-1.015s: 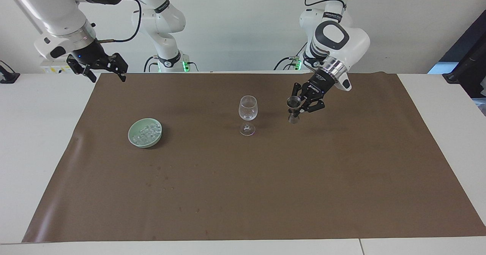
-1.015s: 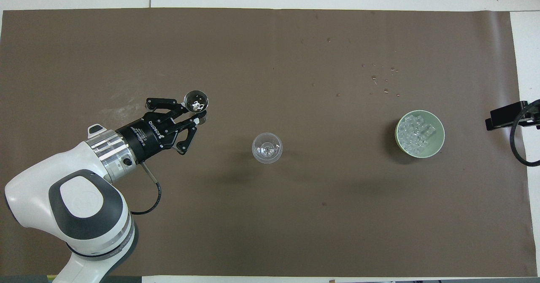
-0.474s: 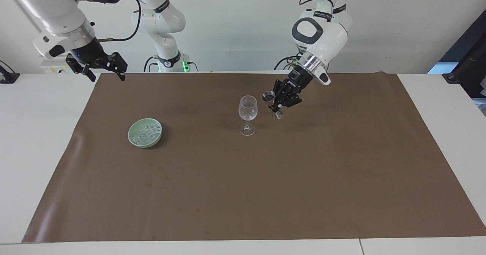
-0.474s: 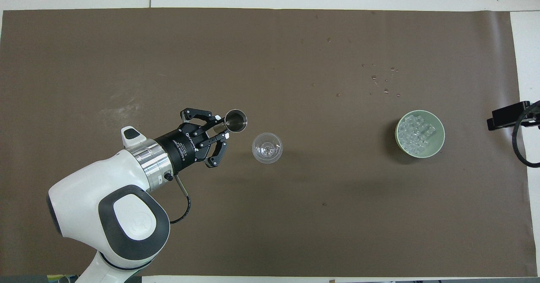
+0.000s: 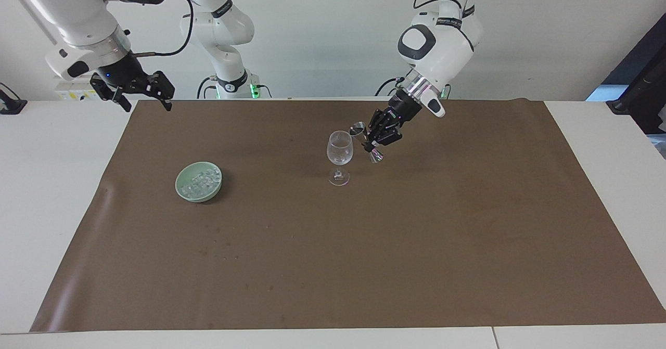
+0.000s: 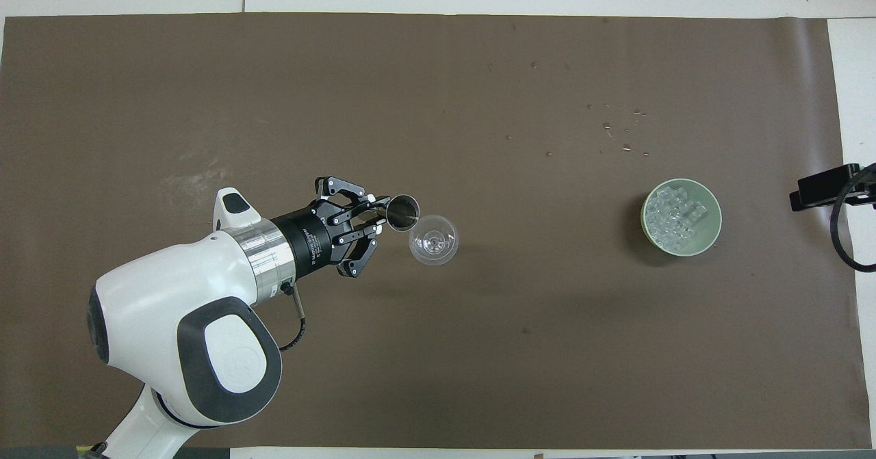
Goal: Pour wine and add ice with both arms
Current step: 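Tilt the bottle over the glass while the right gripper reaches the ice cup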
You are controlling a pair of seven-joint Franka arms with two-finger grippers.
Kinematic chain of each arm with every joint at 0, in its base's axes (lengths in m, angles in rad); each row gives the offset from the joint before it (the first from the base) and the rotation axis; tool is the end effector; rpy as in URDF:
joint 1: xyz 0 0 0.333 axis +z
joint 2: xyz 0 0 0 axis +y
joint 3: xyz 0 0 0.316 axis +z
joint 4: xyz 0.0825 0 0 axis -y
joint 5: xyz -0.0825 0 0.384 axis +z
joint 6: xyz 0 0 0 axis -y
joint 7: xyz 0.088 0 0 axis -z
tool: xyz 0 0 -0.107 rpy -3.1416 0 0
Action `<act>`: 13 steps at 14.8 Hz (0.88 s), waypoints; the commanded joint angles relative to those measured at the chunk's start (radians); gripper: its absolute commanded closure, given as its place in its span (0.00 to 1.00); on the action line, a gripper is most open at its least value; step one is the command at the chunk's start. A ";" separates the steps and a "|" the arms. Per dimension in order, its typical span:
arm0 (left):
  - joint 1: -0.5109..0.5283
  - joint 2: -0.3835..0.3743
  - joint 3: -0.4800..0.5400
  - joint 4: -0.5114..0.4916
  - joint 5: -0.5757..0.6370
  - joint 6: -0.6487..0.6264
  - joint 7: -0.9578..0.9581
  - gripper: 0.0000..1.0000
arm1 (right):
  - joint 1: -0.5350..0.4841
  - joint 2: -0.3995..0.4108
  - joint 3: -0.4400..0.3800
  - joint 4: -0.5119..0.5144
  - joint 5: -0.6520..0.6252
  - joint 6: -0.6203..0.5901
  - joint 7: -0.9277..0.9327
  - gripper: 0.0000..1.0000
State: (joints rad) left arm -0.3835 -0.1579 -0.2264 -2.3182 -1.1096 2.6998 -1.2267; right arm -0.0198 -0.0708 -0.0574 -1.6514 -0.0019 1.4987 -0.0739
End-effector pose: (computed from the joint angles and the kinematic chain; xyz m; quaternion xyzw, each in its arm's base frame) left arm 0.4398 -0.2737 0.4499 0.6658 0.6285 -0.1198 0.3840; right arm 0.5221 -0.0417 0.6189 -0.9992 0.0015 0.0408 0.0042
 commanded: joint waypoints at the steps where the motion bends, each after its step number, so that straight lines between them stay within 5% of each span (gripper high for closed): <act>1: -0.001 0.011 0.002 0.017 0.074 -0.025 -0.007 1.00 | -0.006 -0.014 0.004 -0.013 0.017 0.014 -0.003 0.00; 7: -0.003 0.012 0.001 0.016 0.191 -0.012 -0.014 1.00 | -0.002 -0.027 0.005 -0.053 0.023 0.055 -0.001 0.00; 13: -0.003 0.018 0.001 0.020 0.310 -0.012 -0.014 1.00 | -0.009 -0.126 0.005 -0.309 0.026 0.308 0.038 0.00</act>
State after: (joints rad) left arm -0.3844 -0.1524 -0.2273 -2.3160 -0.8452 2.6931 -1.2267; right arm -0.0201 -0.1241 -0.0581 -1.8348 0.0098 1.7230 -0.0606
